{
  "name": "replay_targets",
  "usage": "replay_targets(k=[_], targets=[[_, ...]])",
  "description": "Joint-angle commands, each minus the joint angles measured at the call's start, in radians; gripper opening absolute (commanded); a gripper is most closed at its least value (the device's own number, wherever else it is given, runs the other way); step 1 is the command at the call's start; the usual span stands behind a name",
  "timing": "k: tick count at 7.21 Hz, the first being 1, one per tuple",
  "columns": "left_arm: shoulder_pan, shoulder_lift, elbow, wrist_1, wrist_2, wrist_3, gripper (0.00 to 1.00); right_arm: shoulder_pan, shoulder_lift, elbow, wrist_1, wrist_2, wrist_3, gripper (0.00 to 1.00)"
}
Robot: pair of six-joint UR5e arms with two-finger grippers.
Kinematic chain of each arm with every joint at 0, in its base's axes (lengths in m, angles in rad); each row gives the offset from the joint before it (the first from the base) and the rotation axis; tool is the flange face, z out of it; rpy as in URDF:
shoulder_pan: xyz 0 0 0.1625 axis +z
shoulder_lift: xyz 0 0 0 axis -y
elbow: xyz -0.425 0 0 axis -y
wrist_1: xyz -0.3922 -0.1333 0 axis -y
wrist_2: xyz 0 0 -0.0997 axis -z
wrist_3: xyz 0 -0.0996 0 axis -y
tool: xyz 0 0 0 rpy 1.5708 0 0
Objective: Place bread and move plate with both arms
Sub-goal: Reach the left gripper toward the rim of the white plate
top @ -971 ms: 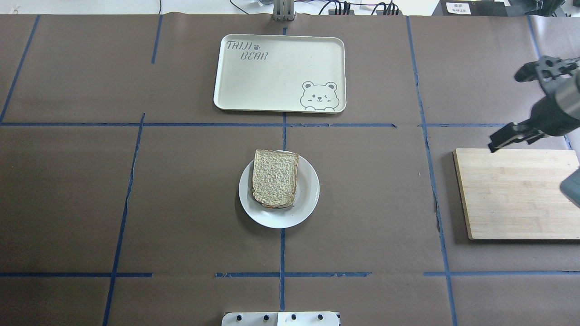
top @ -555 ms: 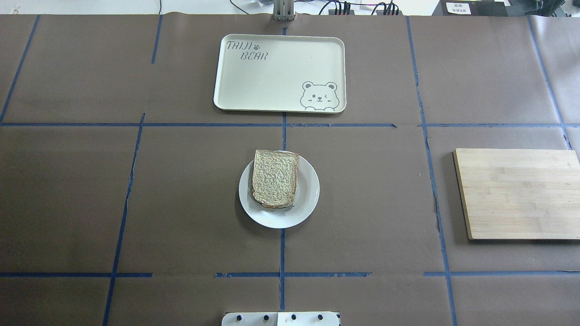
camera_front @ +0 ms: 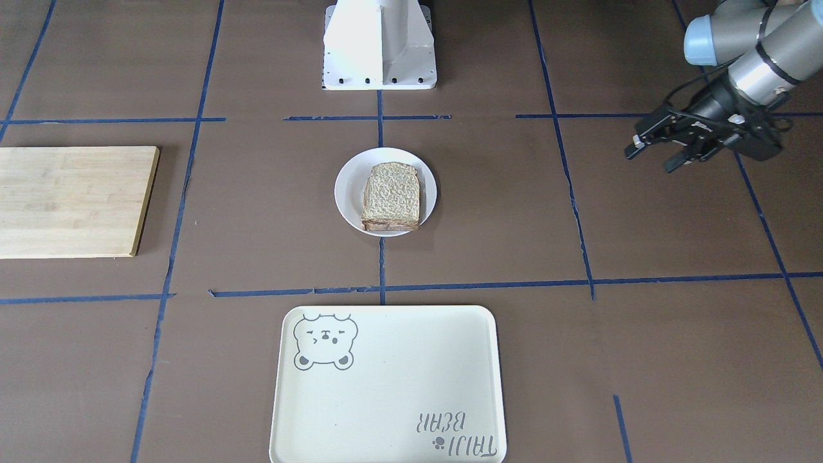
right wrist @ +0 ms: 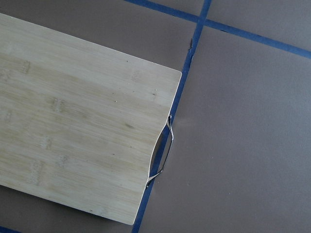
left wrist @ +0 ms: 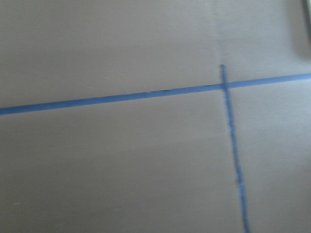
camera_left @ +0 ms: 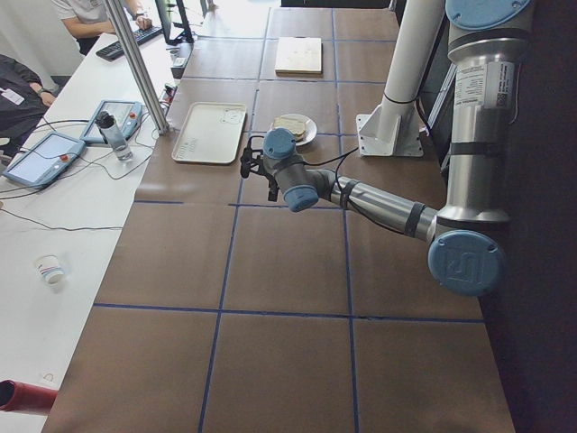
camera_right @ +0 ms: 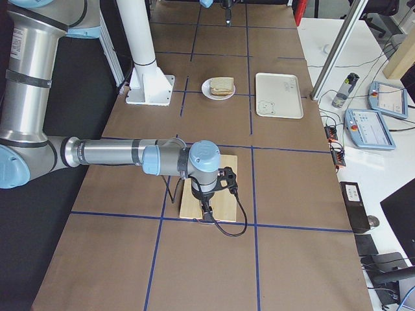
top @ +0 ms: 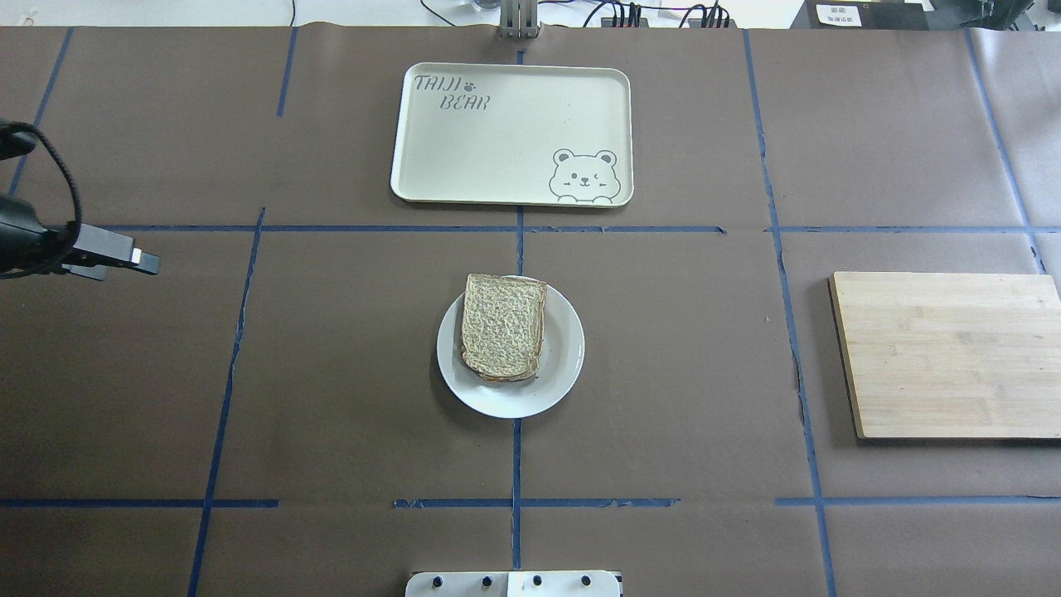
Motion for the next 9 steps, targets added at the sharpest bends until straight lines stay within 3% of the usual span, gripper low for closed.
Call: replay_targets(k=[1, 3, 4, 5, 6, 8, 9], targets=[[0.25, -0.09, 0.004, -0.134, 0.253, -0.275, 1.0, 0.001, 0.001, -0.001, 0.0, 0.004, 0.025, 1.0], [0.418, -0.19, 0.023, -0.151, 0.456, -0.443, 1.0, 0.001, 0.0, -0.009, 0.001, 0.005, 0.025, 1.0], [0.478, -0.257, 0.084, -0.192, 0.522, -0.485, 1.0, 0.001, 0.0, -0.016, 0.004, 0.007, 0.025, 1.0], [0.506, -0.319, 0.202, -0.319, 0.582, -0.54, 1.0, 0.001, 0.0, -0.016, 0.004, 0.007, 0.025, 1.0], [0.518, -0.342, 0.299, -0.478, 0.616, -0.6, 1.0, 0.001, 0.0, -0.016, 0.004, 0.008, 0.025, 1.0], [0.52, -0.356, 0.356, -0.519, 0.618, -0.613, 0.99, 0.001, 0.0, -0.016, 0.004, 0.008, 0.025, 1.0], [0.52, -0.374, 0.372, -0.519, 0.618, -0.614, 0.79, 0.001, 0.0, -0.016, 0.004, 0.008, 0.026, 1.0]])
